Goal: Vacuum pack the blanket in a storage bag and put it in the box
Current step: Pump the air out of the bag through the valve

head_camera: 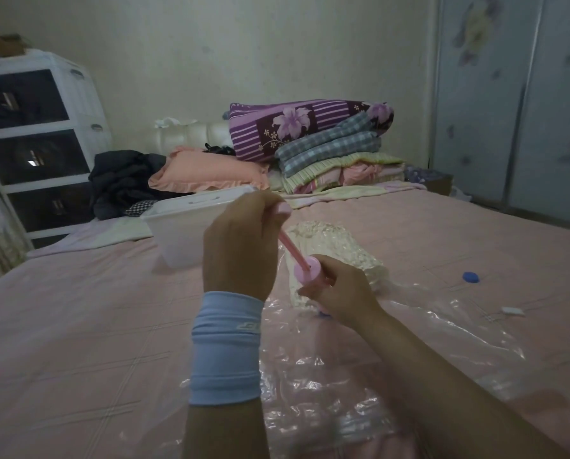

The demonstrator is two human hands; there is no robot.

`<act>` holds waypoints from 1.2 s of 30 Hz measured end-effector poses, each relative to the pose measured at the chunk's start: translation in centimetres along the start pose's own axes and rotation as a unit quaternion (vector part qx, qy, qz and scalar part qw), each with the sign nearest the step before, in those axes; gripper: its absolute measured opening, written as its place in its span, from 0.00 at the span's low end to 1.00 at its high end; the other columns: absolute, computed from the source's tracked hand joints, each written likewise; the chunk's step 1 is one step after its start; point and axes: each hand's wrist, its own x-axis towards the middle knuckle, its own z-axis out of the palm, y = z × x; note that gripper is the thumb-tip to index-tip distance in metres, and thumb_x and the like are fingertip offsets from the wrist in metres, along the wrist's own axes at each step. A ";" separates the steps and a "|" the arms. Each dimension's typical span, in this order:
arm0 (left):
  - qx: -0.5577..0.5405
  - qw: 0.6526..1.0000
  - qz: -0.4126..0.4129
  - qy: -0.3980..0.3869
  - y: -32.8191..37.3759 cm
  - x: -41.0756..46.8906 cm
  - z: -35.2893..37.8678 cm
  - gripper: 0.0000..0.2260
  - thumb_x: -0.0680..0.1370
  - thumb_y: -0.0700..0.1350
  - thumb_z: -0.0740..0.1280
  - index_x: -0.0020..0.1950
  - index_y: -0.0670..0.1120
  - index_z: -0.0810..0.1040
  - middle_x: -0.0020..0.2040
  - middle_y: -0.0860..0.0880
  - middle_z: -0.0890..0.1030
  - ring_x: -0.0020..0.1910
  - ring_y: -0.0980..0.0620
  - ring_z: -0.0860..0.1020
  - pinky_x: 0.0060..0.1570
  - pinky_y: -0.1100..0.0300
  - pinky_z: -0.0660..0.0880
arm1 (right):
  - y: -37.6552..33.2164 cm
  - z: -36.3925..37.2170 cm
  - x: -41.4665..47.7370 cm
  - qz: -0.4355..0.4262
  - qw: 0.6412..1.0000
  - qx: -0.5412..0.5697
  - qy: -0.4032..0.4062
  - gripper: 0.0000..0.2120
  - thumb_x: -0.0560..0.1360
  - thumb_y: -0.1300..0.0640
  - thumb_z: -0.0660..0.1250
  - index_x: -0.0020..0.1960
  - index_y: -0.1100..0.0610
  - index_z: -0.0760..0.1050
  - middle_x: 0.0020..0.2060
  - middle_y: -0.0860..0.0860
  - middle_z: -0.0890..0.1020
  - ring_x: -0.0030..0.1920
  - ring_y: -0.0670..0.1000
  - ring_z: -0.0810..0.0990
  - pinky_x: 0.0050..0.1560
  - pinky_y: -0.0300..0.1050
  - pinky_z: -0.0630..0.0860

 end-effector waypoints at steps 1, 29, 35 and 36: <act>-0.002 1.000 0.000 0.005 0.2 0.1 -0.2 0.07 0.78 0.46 0.67 0.50 0.44 0.82 0.42 0.51 0.83 0.40 0.54 0.79 0.42 0.62 0.75 | 0.0 -0.1 -0.1 0.002 1.000 0.003 0.000 0.25 0.65 0.49 0.81 0.60 0.41 0.79 0.47 0.37 0.85 0.47 0.39 0.82 0.50 0.40 0.80; -0.289 0.868 -0.344 -0.210 0.8 -7.8 12.7 0.09 0.73 0.36 0.68 0.48 0.49 0.80 0.42 0.51 0.83 0.41 0.55 0.81 0.39 0.67 0.78 | -4.0 -5.7 -0.4 -0.164 0.927 -0.335 0.038 0.08 0.78 0.51 0.67 0.48 0.55 0.80 0.42 0.53 0.74 0.34 0.54 0.72 0.34 0.43 0.62; -0.319 0.862 -0.335 -0.208 0.7 -8.2 13.1 0.10 0.74 0.42 0.72 0.42 0.58 0.78 0.43 0.48 0.84 0.43 0.49 0.82 0.46 0.58 0.80 | -5.5 -7.9 -0.1 -0.224 0.906 -0.358 0.022 0.14 0.75 0.50 0.57 0.46 0.53 0.80 0.39 0.51 0.76 0.38 0.56 0.76 0.34 0.43 0.63; -0.329 0.859 -0.335 -0.207 0.7 -8.2 13.2 0.09 0.73 0.44 0.73 0.44 0.59 0.79 0.43 0.51 0.84 0.45 0.50 0.82 0.47 0.58 0.81 | -6.0 -8.2 -0.2 -0.232 0.907 -0.352 0.023 0.13 0.75 0.52 0.58 0.47 0.53 0.80 0.39 0.51 0.76 0.38 0.55 0.75 0.33 0.43 0.64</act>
